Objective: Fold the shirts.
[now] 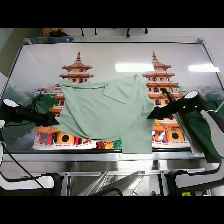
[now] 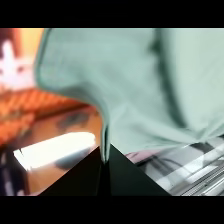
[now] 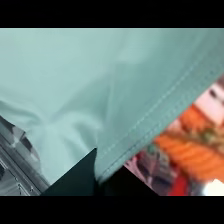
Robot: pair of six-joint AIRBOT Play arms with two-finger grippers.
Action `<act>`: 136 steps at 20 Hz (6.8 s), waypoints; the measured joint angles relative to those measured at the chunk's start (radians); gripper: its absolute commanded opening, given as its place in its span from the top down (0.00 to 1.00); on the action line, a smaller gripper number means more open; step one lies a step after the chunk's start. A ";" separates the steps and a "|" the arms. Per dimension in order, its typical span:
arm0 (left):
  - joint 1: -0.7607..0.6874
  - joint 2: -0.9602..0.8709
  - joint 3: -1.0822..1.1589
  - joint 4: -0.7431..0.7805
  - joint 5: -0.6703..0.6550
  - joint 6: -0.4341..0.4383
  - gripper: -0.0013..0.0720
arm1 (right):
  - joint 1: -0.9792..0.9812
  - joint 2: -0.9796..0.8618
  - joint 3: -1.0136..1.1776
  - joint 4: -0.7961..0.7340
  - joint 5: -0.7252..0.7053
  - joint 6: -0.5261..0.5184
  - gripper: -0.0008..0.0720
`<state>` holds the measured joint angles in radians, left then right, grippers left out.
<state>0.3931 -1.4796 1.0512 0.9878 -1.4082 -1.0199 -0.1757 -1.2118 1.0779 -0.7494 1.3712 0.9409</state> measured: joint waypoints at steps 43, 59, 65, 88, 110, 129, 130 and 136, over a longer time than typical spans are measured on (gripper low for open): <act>-0.222 -0.524 0.885 0.018 0.208 -0.169 0.97 | 0.000 -0.485 0.763 0.032 -0.521 -0.128 0.96; -0.334 -0.545 0.780 0.161 0.351 -0.230 0.96 | -0.023 -0.568 0.809 -0.202 -0.453 -0.089 0.71; -0.352 -0.544 0.841 0.164 0.300 -0.230 0.04 | -0.024 -0.526 0.809 -0.211 -0.447 -0.086 0.43; -0.218 -0.338 0.239 -0.071 -0.048 -0.188 0.96 | -0.307 -0.111 0.447 -0.174 0.187 0.232 0.50; -0.215 -0.334 0.320 0.033 -0.105 -0.176 0.97 | -0.187 0.194 -0.408 0.029 -0.220 0.055 0.96; -0.110 -0.105 0.211 0.160 -0.109 -0.220 0.96 | -0.180 0.462 -0.313 -0.117 -0.244 0.079 0.96; -0.127 -0.130 0.264 0.161 -0.104 -0.222 0.96 | -0.175 0.401 -0.261 -0.077 -0.261 0.042 0.96; -0.201 -0.346 0.537 0.166 -0.073 -0.245 0.96 | -0.116 0.040 0.018 0.051 -0.353 -0.097 0.96</act>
<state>0.1921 -1.8259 1.5883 1.1538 -1.4815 -1.2652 -0.2913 -1.1713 1.0962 -0.6979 1.0183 0.8444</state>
